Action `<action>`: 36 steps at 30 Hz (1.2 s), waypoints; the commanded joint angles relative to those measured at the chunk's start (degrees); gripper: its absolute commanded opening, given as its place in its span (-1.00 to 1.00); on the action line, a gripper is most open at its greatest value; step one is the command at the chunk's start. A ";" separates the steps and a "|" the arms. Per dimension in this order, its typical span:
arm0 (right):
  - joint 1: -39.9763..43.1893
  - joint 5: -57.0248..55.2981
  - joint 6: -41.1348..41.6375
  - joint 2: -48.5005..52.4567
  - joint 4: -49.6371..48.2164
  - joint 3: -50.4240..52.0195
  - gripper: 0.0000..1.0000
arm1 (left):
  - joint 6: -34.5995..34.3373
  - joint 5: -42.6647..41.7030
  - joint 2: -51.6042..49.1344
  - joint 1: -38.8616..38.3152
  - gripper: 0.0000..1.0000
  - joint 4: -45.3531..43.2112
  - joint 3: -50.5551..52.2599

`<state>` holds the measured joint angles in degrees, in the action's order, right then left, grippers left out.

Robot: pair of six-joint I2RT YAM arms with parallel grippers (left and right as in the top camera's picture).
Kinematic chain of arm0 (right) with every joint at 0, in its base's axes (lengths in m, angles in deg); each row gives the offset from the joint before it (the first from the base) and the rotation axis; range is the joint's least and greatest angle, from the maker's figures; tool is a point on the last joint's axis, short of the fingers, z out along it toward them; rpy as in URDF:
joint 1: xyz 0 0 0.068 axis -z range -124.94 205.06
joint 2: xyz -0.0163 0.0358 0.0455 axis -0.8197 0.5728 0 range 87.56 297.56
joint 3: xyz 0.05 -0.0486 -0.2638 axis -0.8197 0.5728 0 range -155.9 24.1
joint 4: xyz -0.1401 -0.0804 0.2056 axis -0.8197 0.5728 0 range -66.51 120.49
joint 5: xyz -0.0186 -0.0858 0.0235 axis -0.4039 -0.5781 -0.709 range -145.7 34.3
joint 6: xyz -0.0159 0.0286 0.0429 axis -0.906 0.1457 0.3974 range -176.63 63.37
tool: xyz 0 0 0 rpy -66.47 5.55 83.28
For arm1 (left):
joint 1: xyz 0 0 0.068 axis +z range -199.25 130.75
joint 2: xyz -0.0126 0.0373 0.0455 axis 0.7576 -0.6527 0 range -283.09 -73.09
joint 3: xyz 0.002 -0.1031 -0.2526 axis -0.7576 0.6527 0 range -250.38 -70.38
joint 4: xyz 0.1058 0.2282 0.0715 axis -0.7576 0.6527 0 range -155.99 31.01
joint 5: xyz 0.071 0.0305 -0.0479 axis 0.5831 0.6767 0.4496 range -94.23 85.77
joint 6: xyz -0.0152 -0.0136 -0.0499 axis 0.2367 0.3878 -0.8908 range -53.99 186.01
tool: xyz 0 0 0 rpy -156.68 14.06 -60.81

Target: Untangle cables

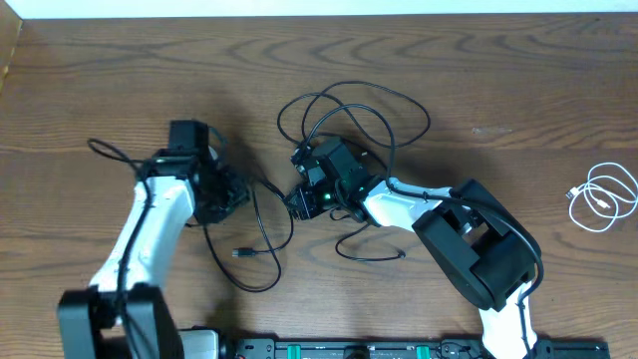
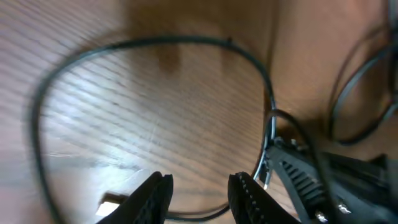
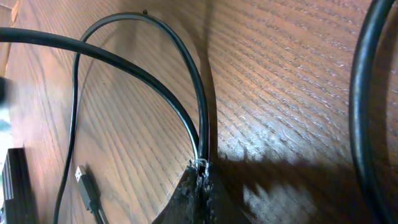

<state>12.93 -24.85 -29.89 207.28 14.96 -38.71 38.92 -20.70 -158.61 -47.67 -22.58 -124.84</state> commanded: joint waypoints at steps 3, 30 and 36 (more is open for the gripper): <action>0.09 0.57 -0.02 -0.26 0.20 0.61 -0.98 | 6.78 3.85 6.16 0.28 -0.15 7.67 -3.82; 0.09 -0.48 0.00 -0.26 0.26 0.61 -0.98 | 18.27 -12.24 6.21 -2.80 0.14 16.92 -5.66; 0.09 -0.48 0.00 -0.26 0.24 0.61 -0.98 | 18.29 -12.22 2.51 -2.80 0.09 16.39 -5.38</action>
<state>12.93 -24.89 -29.89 207.28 14.98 -38.68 55.97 -33.49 -154.43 -50.36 -6.01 -129.43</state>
